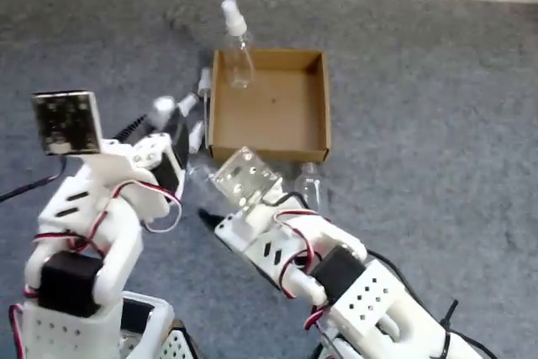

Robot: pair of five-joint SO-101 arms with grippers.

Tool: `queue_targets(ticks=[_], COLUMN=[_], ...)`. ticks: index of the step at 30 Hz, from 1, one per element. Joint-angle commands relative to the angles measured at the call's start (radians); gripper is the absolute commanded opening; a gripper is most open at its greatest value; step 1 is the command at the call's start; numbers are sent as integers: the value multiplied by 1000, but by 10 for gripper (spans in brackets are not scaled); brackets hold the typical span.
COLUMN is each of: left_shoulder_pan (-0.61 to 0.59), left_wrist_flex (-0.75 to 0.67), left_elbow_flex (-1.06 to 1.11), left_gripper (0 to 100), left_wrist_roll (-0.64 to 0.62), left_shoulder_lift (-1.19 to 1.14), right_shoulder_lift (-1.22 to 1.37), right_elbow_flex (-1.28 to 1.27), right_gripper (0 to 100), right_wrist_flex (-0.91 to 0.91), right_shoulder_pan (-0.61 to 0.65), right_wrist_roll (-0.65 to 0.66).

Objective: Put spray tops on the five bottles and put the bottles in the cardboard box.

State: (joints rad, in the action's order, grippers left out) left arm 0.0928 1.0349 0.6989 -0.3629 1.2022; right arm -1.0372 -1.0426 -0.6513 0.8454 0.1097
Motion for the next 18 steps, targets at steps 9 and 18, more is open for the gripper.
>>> queue_targets(ticks=[9, 18], left_shoulder_pan=[137, 143], left_wrist_flex=[-20, -21], left_elbow_flex=[125, 248], left_gripper=[4, 4], left_wrist_roll=[48, 75], left_shoulder_lift=[8, 8], right_shoulder_lift=[-36, -35], right_elbow_flex=[10, 4], right_gripper=[3, 3], right_wrist_flex=[71, 74], right_shoulder_pan=[-33, -36], right_wrist_roll=[-26, -101])
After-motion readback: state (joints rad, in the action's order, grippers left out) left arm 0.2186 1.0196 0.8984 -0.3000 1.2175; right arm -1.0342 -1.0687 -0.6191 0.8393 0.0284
